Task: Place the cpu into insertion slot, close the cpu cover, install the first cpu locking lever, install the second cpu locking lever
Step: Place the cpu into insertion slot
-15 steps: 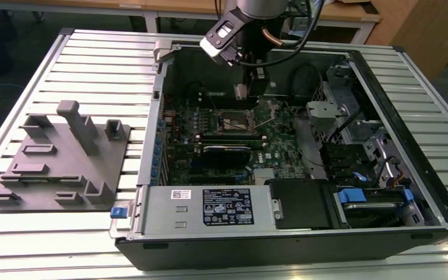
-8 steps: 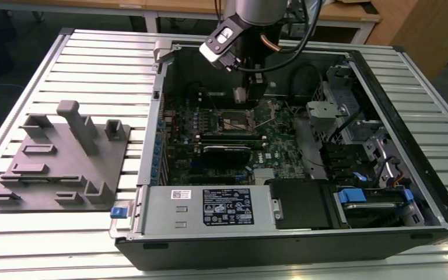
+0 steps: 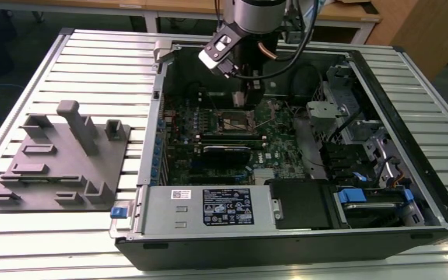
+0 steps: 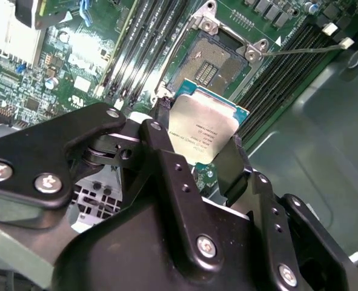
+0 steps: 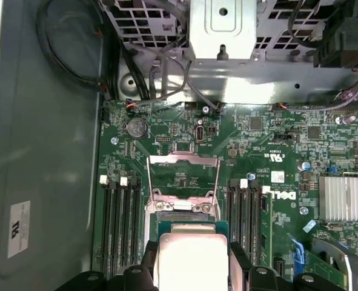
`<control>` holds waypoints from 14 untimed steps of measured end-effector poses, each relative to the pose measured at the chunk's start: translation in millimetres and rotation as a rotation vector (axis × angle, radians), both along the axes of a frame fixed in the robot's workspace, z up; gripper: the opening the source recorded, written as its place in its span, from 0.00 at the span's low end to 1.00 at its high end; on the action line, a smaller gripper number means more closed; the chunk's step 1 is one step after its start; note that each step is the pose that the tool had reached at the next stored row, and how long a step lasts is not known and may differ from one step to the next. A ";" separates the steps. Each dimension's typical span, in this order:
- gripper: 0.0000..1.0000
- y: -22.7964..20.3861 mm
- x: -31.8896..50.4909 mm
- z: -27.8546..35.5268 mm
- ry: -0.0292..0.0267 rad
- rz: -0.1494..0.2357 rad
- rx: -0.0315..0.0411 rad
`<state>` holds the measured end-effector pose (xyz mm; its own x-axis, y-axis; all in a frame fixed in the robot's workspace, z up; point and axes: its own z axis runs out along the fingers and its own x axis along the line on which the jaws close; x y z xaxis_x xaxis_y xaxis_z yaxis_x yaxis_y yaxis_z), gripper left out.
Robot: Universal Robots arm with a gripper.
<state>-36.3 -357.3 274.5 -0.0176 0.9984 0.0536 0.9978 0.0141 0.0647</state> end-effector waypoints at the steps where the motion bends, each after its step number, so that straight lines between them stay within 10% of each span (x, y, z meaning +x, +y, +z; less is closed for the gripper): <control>1: 0.54 -0.2 -0.2 -1.3 -0.0001 0.000 0.0013; 6: 0.54 -0.6 -1.8 -5.7 -0.0003 -0.007 0.0146; 14: 0.54 -0.7 -6.0 -16.9 -0.0003 -0.030 0.0148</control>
<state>-42.3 -358.1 257.6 0.0121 0.9976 0.0684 0.9977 -0.0165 0.0650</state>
